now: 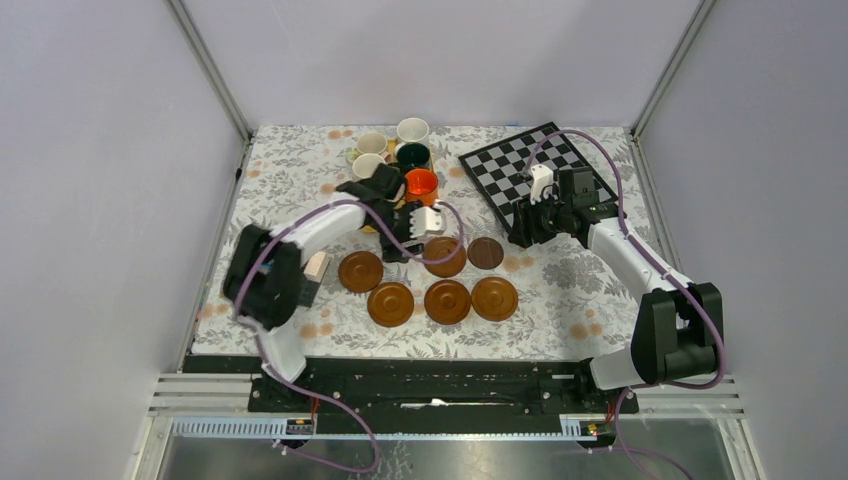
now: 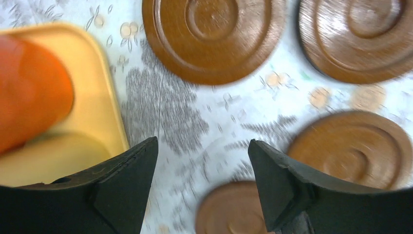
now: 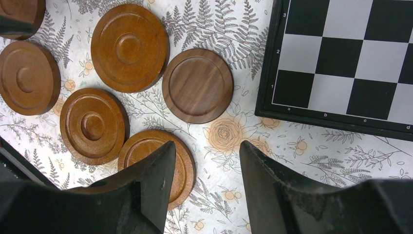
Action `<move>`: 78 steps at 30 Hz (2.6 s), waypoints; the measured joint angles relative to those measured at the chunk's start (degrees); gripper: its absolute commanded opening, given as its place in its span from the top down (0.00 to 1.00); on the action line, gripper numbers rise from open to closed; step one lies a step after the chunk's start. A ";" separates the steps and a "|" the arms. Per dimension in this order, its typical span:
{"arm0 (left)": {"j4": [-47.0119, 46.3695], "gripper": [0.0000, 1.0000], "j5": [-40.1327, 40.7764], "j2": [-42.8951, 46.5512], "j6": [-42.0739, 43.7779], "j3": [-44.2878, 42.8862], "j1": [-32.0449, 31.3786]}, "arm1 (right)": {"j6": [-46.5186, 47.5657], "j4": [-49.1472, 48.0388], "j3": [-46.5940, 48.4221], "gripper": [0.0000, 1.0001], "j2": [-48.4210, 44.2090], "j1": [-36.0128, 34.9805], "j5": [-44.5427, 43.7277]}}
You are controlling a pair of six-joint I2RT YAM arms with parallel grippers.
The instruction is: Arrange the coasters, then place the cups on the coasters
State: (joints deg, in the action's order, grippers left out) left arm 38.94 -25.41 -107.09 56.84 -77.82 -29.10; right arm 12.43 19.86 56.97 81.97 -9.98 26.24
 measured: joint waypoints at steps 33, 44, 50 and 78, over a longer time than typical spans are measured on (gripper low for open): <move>0.28 0.32 12.44 26.88 -13.31 36.06 -5.53 | -0.04 -0.04 -0.39 0.42 -1.20 0.02 0.24; -4.66 0.32 12.98 25.03 -17.70 35.47 -7.82 | -0.04 -0.04 -0.63 0.42 -1.25 0.02 0.24; -5.79 0.32 13.55 23.63 -20.52 34.34 -7.89 | -0.04 -0.07 -0.63 0.42 -1.25 0.02 0.24; 2.71 0.08 14.78 23.45 -3.19 26.08 12.70 | -0.02 -0.04 -0.63 0.41 -1.27 0.02 0.37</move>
State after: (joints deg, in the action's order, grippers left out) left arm 41.65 -10.63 -83.64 53.65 -51.75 -16.40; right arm 12.40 19.81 56.34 80.71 -9.96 26.61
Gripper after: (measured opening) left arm 0.898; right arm 0.584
